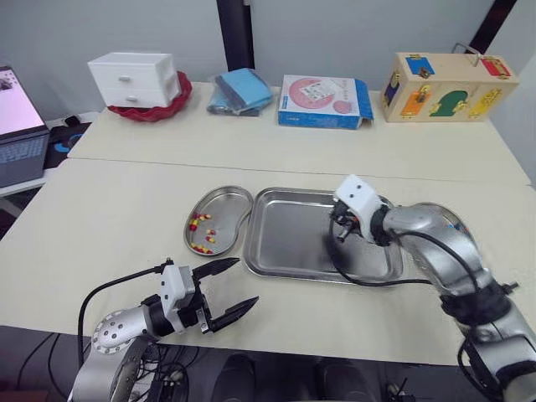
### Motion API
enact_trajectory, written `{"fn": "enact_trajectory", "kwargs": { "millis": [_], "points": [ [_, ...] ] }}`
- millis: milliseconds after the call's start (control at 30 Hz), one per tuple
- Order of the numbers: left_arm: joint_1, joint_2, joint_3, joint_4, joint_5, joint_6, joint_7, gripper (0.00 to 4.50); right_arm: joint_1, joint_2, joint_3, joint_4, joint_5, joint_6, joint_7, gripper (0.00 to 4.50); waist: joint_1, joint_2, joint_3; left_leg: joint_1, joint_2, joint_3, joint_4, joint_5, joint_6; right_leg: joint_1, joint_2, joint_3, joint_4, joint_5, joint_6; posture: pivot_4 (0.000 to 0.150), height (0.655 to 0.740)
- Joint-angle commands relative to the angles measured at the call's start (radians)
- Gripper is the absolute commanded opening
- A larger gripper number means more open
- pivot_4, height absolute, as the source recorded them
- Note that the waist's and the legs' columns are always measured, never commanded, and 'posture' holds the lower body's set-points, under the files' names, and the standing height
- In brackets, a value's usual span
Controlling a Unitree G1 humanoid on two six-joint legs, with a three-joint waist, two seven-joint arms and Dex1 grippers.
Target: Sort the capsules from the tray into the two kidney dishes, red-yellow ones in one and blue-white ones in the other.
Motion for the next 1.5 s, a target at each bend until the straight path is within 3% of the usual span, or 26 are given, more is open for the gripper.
{"fn": "enact_trajectory", "kwargs": {
  "millis": [33,233,533,833,1167,1333,1367,1500],
  "points": [
    [-0.009,0.012,-0.007,-0.025,-0.044,-0.015,-0.057,4.50,0.059,-0.045,-0.143,-0.170,0.076,0.084,0.030,0.03,-0.001,0.000,0.000,0.000,0.000,0.000,0.000,0.000,0.000,0.000,0.000,0.000,0.000,0.000,0.000,0.150,0.7312],
    [-0.027,0.007,-0.022,-0.016,-0.078,-0.017,-0.131,4.50,0.229,-0.123,-0.442,-0.344,0.206,0.218,0.095,0.03,-0.002,0.000,0.000,0.001,0.000,0.000,0.000,0.000,0.000,0.001,0.000,0.000,0.000,0.000,0.000,0.150,0.7312],
    [-0.044,-0.047,-0.023,0.009,-0.123,-0.048,-0.174,4.50,0.501,-0.236,-0.798,-0.367,0.256,0.249,0.161,0.03,-0.003,0.000,0.000,0.002,0.000,0.001,0.000,0.000,0.000,0.002,0.001,0.001,0.000,0.000,0.000,0.150,0.7312],
    [-0.063,-0.057,-0.023,0.008,-0.113,-0.051,-0.163,4.50,0.579,-0.274,-0.812,-0.267,0.218,0.184,0.081,0.03,-0.003,0.000,0.000,0.002,0.000,0.002,0.000,0.000,0.000,0.003,0.001,0.002,0.000,0.000,0.000,0.150,0.7312],
    [-0.064,-0.048,-0.021,-0.034,-0.118,-0.030,-0.129,4.50,0.545,-0.264,-0.812,-0.231,0.218,0.137,0.006,2.70,-0.003,0.000,0.000,0.002,0.000,0.002,0.000,0.000,0.000,0.003,0.001,0.002,0.000,0.000,0.000,0.150,0.7312],
    [-0.048,-0.037,0.008,-0.068,-0.117,0.006,-0.058,4.50,0.566,-0.254,-0.830,-0.256,0.239,0.088,0.025,4.26,-0.003,0.000,0.000,0.002,0.000,0.002,0.000,0.000,0.000,0.003,0.001,0.002,0.000,0.000,0.000,0.150,0.7312],
    [-0.038,-0.030,0.021,-0.080,-0.112,0.022,-0.032,4.50,0.583,-0.248,-0.834,-0.267,0.243,0.064,0.037,4.45,-0.003,0.000,0.000,0.002,0.000,0.002,0.000,0.000,0.000,0.003,0.001,0.002,0.000,0.000,0.000,0.150,0.7312],
    [0.007,0.005,0.073,-0.126,-0.085,0.076,0.067,4.50,0.672,-0.220,-0.850,-0.300,0.248,-0.076,0.091,4.45,-0.003,0.000,0.000,0.002,0.000,0.002,0.000,0.000,0.000,0.003,0.001,0.002,-0.001,0.000,0.000,0.150,0.7312]
  ]
}}
